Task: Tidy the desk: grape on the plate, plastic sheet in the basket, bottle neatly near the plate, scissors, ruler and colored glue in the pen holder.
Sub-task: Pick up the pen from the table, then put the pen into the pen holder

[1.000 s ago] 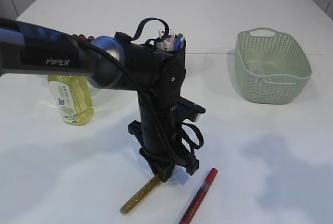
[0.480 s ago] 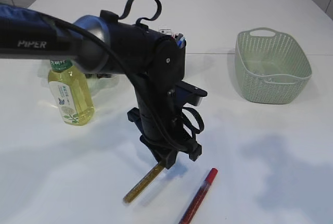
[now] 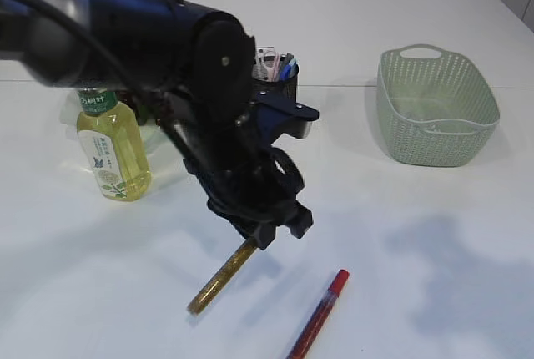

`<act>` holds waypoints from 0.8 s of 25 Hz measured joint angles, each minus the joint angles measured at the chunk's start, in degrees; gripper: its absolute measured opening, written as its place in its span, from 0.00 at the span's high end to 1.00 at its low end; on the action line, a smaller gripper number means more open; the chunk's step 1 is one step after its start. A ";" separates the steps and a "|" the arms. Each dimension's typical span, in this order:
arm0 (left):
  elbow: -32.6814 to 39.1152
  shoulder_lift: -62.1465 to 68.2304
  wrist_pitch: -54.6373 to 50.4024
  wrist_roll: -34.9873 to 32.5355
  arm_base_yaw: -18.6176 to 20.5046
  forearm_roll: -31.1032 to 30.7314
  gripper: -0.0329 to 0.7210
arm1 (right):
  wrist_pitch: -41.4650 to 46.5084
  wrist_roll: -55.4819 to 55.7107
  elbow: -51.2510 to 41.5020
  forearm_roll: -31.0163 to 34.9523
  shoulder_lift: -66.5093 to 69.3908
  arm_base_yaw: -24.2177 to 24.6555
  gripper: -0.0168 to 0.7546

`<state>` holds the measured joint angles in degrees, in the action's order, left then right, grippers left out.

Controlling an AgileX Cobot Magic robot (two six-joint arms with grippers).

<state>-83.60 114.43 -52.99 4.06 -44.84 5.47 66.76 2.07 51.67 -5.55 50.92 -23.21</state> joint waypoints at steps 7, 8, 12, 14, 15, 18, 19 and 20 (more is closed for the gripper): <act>16.25 -13.06 19.99 0.00 0.45 0.00 0.80 | -0.11 0.00 0.00 0.00 0.00 0.00 0.48; 17.26 -14.68 22.24 0.00 0.84 0.00 0.80 | -0.11 0.00 0.00 0.00 0.00 0.00 0.48; 17.92 -18.05 28.18 0.07 2.54 -0.11 0.80 | -0.11 0.00 0.00 0.00 0.00 0.00 0.48; 18.00 -18.53 30.52 0.12 3.18 -0.36 0.80 | -0.11 0.00 0.00 0.00 0.00 0.00 0.48; 18.00 -18.63 31.95 0.12 3.41 -0.48 0.80 | -0.11 0.00 0.00 0.00 0.00 0.00 0.48; 18.00 -18.63 37.14 0.12 4.15 -0.70 0.80 | -0.11 0.00 0.00 0.00 0.00 0.00 0.48; 18.00 -18.63 39.43 0.12 4.28 -0.82 0.80 | -0.11 0.00 0.00 0.00 0.00 0.00 0.48; 18.00 -18.63 41.65 0.12 4.36 -0.96 0.80 | -0.11 0.00 0.00 0.00 0.00 0.00 0.48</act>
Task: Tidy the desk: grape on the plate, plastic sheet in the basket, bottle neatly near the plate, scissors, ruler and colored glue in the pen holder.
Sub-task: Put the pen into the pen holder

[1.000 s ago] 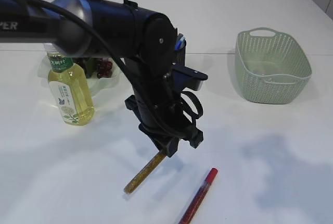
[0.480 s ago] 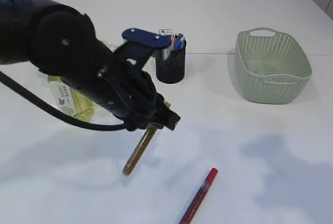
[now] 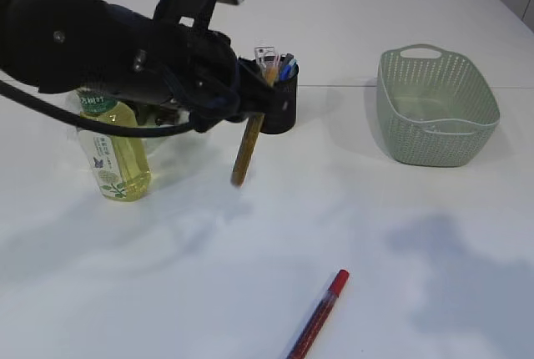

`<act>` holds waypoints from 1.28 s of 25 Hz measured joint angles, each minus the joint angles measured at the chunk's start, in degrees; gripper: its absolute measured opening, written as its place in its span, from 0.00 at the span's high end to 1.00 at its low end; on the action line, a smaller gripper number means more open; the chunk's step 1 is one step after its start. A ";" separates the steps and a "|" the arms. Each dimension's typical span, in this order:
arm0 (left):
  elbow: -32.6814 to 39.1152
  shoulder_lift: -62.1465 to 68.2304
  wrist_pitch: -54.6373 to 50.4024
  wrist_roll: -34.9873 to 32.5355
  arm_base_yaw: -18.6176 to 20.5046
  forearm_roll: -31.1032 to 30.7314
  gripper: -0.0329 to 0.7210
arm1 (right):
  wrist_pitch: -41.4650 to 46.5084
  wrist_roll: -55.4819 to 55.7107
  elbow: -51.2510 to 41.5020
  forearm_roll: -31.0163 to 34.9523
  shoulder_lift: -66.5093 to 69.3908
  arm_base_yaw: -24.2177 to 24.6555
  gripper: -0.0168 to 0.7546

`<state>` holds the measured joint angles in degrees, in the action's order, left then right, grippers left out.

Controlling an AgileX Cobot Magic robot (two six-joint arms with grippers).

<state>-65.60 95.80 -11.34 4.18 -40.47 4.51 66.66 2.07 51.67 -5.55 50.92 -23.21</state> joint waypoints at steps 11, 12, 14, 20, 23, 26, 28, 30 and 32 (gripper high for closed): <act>0.05 4.01 38.65 0.00 4.57 -5.81 0.80 | 0.00 0.00 0.00 -0.30 0.00 0.00 0.48; 0.05 5.11 42.12 0.00 5.33 -5.81 0.80 | 0.00 0.00 0.00 -0.30 0.00 0.00 0.48; -0.88 7.34 46.51 0.00 6.67 -5.81 0.80 | 0.00 0.00 0.00 -0.35 0.00 0.00 0.48; -9.41 14.09 49.69 0.00 9.07 -5.81 0.80 | 0.00 0.00 0.00 -0.90 0.00 0.00 0.48; -13.92 18.22 49.69 0.00 9.75 -5.81 0.80 | 0.00 0.00 0.00 -1.53 0.00 0.00 0.48; -18.05 22.56 49.69 0.00 10.54 -5.81 0.80 | 0.00 0.00 0.00 -2.21 0.00 0.00 0.48; -20.10 25.17 49.69 0.00 10.89 -5.81 0.80 | 0.00 0.00 0.00 -2.56 0.00 0.00 0.48; -22.04 27.13 49.69 0.00 11.35 -5.81 0.80 | 0.00 0.00 0.00 -3.07 0.00 0.00 0.48; -23.24 28.79 49.69 0.00 11.71 -5.81 0.80 | -0.12 0.00 0.00 -3.14 0.00 0.00 0.48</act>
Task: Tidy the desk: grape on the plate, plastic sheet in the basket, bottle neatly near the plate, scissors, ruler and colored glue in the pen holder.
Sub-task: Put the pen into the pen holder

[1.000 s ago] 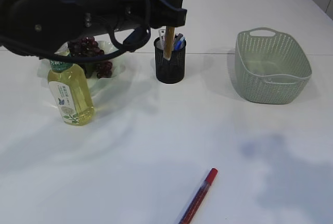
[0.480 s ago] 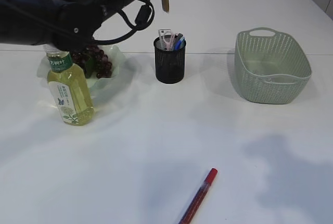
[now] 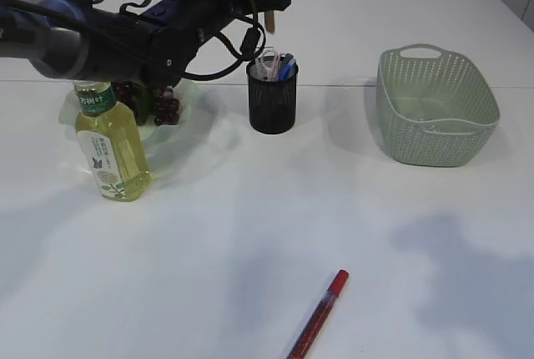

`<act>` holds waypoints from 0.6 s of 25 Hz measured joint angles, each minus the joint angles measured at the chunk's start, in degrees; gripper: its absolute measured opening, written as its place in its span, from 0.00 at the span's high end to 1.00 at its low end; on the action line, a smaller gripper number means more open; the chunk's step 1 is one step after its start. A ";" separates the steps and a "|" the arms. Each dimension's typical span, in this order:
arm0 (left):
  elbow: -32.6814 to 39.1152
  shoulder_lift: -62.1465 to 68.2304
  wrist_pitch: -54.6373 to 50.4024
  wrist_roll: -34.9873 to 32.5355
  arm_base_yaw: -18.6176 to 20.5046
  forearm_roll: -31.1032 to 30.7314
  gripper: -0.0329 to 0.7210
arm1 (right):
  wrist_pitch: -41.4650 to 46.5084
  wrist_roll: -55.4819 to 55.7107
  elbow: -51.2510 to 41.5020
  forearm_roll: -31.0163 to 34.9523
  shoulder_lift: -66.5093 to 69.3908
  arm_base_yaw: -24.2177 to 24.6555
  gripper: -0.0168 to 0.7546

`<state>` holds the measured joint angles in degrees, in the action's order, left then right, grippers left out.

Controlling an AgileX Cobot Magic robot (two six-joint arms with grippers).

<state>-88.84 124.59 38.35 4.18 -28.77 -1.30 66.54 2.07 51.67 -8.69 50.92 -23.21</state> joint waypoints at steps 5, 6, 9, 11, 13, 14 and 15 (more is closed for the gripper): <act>-0.84 2.34 -0.11 0.00 0.87 0.00 0.80 | -2.21 0.00 0.00 -0.50 0.00 0.00 0.48; -0.84 2.79 -0.10 0.00 1.12 0.00 0.80 | -2.64 0.00 0.00 -0.57 0.00 0.00 0.48; -0.84 3.66 -0.21 0.00 1.36 0.10 0.80 | -3.47 0.00 0.00 -0.57 0.00 0.00 0.48; -0.84 4.00 -0.21 0.00 1.34 0.10 0.80 | -4.15 0.00 0.00 -0.63 0.00 0.00 0.48; -0.84 4.00 -0.43 0.00 1.34 0.10 0.80 | -4.68 0.00 0.00 -0.72 0.00 0.00 0.48; -0.86 4.00 -0.43 0.00 1.34 0.10 0.80 | -4.82 0.00 0.00 -0.72 0.00 0.00 0.48; -0.96 4.00 -0.43 0.00 1.34 0.10 0.80 | -5.07 0.00 0.00 -0.72 0.00 0.00 0.48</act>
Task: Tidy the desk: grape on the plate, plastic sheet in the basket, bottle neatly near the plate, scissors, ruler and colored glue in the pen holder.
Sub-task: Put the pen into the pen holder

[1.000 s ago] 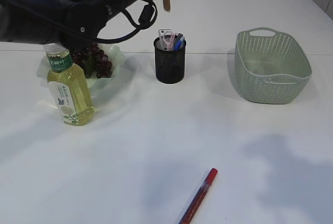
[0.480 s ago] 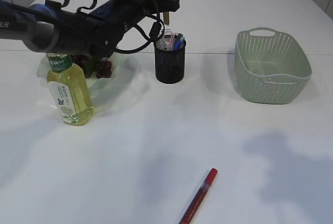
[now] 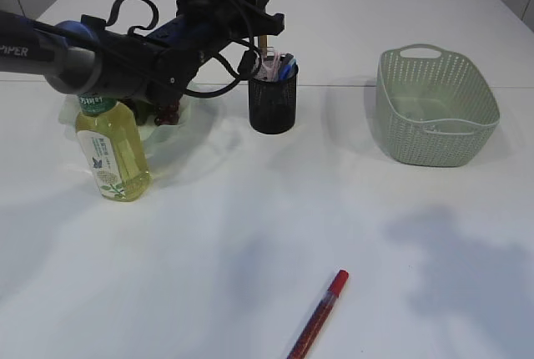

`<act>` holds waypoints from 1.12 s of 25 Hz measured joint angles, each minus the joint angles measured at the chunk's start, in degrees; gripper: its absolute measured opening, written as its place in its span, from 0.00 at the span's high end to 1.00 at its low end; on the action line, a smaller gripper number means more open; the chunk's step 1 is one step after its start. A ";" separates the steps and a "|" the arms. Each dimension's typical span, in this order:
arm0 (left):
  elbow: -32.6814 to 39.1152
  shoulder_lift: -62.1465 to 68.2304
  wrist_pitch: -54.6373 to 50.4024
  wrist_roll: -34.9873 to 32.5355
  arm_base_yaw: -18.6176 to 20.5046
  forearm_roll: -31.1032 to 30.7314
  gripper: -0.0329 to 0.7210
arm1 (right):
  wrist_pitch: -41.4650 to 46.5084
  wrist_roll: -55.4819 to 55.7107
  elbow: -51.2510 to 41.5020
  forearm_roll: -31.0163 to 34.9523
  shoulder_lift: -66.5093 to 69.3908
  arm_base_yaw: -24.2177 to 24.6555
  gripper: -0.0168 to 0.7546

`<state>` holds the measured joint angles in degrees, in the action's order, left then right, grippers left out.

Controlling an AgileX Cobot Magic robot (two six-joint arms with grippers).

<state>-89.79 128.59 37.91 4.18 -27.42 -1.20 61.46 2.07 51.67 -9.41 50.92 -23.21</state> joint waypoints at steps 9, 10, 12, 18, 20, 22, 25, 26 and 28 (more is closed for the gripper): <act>-0.39 0.00 -0.41 0.08 0.00 0.00 0.79 | -0.98 0.00 0.00 -0.04 0.00 0.00 0.48; -0.39 0.00 -0.67 0.08 0.00 0.00 0.79 | -1.04 0.00 0.00 -0.04 0.00 0.00 0.46; -0.39 0.00 -1.35 0.08 0.00 -0.11 0.78 | -1.12 0.00 0.00 -0.04 0.00 0.00 0.47; -0.39 0.00 -2.18 0.08 0.00 -0.44 0.73 | -1.12 0.00 0.00 -0.04 0.00 0.00 0.48; -0.39 0.00 -2.67 0.08 0.00 -0.44 0.67 | -1.12 0.00 0.00 -0.04 0.00 0.00 0.48; -0.39 0.00 -2.98 0.08 0.00 -0.44 0.63 | -1.12 0.00 0.00 -0.04 0.00 0.00 0.48; -0.39 0.00 -3.07 0.08 0.00 -0.44 0.61 | -1.18 0.00 0.00 -0.04 0.00 0.00 0.48; -0.39 0.00 -3.07 0.13 0.00 -0.44 0.60 | -1.26 0.00 0.00 -0.04 0.00 0.00 0.48; -0.39 0.00 -3.07 0.13 0.00 -0.47 0.60 | -1.26 0.00 0.00 -0.04 0.00 0.00 0.48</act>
<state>-90.18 128.59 34.84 4.31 -27.42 -1.67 60.20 2.07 51.67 -9.45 50.92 -23.21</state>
